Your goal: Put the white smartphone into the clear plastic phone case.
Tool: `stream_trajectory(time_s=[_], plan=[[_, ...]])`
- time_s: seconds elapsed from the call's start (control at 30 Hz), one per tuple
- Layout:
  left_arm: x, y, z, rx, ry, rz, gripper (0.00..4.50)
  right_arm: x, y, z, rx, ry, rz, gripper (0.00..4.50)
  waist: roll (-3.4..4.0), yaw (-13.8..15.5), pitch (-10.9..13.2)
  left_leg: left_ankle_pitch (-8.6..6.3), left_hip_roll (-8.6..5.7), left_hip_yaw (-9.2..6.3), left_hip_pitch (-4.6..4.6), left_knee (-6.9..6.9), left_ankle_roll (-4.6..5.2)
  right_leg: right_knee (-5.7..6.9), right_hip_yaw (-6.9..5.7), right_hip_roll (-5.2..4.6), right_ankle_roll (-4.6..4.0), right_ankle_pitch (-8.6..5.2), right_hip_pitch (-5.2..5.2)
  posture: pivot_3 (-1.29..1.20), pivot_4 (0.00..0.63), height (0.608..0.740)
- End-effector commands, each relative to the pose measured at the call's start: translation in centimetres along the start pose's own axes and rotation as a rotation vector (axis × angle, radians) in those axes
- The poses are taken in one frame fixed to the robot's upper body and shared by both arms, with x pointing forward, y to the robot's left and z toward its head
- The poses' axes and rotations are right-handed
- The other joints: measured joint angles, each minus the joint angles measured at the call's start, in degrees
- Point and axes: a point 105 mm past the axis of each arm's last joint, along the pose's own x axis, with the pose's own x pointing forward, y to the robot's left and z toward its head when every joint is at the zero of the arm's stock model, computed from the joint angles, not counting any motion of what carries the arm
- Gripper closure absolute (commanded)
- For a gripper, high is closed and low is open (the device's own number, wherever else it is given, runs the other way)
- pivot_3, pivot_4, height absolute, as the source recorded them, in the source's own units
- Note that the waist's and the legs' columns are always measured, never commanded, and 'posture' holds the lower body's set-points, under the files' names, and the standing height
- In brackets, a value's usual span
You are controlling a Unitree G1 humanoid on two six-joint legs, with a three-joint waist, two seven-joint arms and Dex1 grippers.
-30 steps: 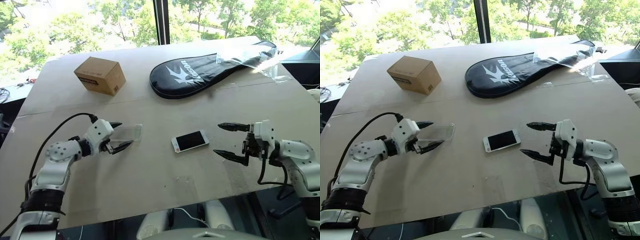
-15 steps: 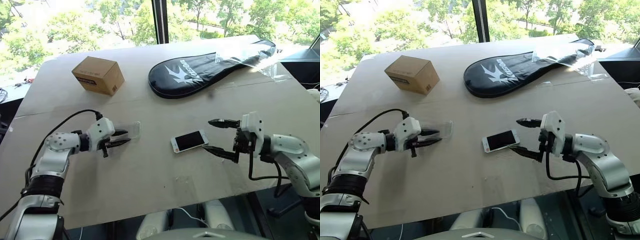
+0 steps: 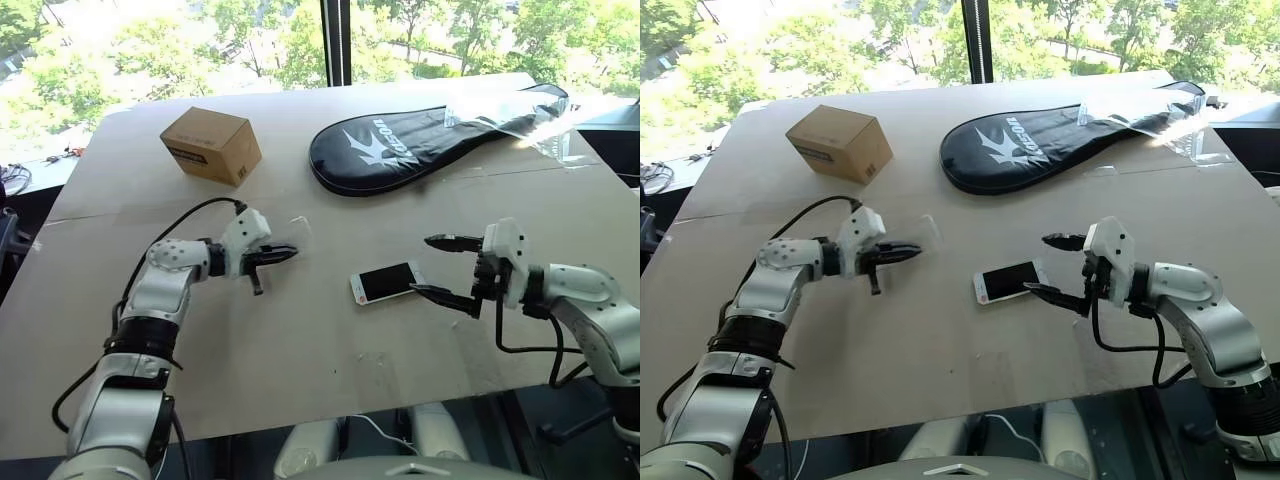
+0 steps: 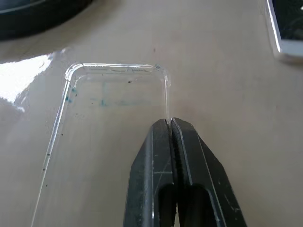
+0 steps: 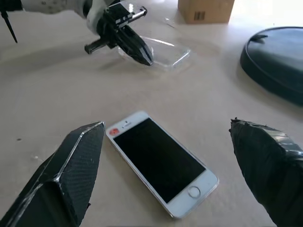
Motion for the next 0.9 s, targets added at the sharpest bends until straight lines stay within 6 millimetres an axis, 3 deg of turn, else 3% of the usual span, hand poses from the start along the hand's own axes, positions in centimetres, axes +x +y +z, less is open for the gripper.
stream_trajectory(time_s=[0.03, 0.3, 0.57, 0.67, 0.9], plan=[[4.1, -2.1, 2.0, 0.014, -0.041, -0.137, 4.47, -0.8, -0.4, 1.2, -0.038, -0.038, -0.03, 0.0, -0.01, -0.1, 0.0, 0.0, -0.02, 0.0, -0.01, 0.0, 0.0, -0.01, 0.0, -0.01, 0.0, 0.0, -0.01, 0.0, 0.15, 0.74], [10.7, -5.7, 3.1, 0.012, -0.04, -0.276, 4.47, -3.6, -1.9, -0.3, -0.052, 0.048, -0.135, 0.0, -0.01, -0.1, 0.0, 0.01, 0.0, 0.01, 0.02, -0.01, 0.0, 0.04, 0.04, 0.01, 0.01, 0.0, 0.0, 0.0, 0.15, 0.74], [12.4, -6.7, 3.6, -0.001, -0.071, -0.27, 4.47, -5.6, -1.9, -0.6, -0.009, 0.072, -0.16, 0.0, -0.01, 1.7, 0.0, 0.02, -0.11, -0.05, 0.03, 0.13, 0.02, 0.01, 0.0, -0.09, 0.09, 0.04, 0.14, 0.0, 0.15, 0.74], [12.2, -6.9, 4.0, 0.003, -0.092, -0.288, 3.61, -5.5, -2.1, -0.6, -0.018, 0.068, -0.163, 0.0, 0.0, 1.8, 0.0, 0.02, -0.11, -0.14, 0.14, 0.17, 0.02, -0.01, -0.1, -0.11, 0.1, 0.04, 0.31, 0.0, 0.15, 0.74], [10.6, -6.3, 7.7, 0.075, -0.201, -0.282, 0.58, -4.3, -1.5, -0.3, -0.016, 0.049, -0.076, 0.0, -0.08, 0.9, 0.0, 0.02, -0.1, -0.13, 0.09, 0.16, 0.02, -0.01, -0.07, -0.08, 0.1, 0.04, 0.24, 0.0, 0.15, 0.74]])
